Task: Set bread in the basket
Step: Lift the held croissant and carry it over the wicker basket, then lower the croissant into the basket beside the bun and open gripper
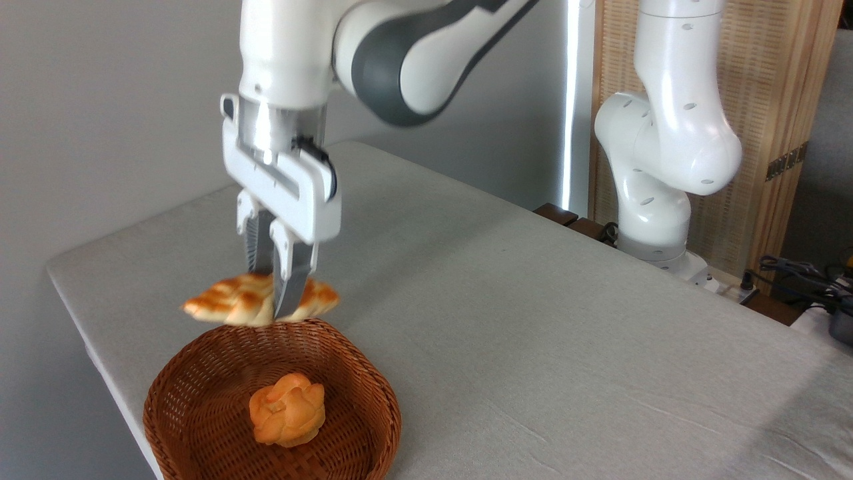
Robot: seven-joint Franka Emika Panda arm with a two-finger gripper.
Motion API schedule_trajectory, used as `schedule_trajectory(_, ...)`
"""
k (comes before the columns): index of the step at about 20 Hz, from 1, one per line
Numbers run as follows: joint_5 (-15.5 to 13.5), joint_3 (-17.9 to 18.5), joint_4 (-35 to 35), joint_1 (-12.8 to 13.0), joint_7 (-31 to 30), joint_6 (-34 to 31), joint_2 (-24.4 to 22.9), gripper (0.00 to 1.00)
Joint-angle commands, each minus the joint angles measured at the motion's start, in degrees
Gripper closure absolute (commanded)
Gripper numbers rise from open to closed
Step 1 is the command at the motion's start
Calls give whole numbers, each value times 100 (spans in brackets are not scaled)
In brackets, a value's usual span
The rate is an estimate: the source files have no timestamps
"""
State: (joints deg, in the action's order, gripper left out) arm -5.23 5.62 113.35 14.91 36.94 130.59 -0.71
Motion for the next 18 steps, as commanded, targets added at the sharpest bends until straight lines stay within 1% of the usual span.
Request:
schedule_trajectory(1,-617,185,-67,12,-29,694,308,0)
schedule_trajectory(3,-1135,351,-58,12,6,862,378,0)
schedule_trajectory(4,-1225,352,-58,12,24,923,414,0)
schedule_trajectory(10,-1173,361,-67,21,59,994,624,0)
schedule_trajectory(16,-1164,343,-207,30,24,986,616,0)
schedule_trajectory(17,-1042,326,-251,39,15,933,573,0)
schedule_trajectory(18,-832,317,-269,39,-20,881,503,0)
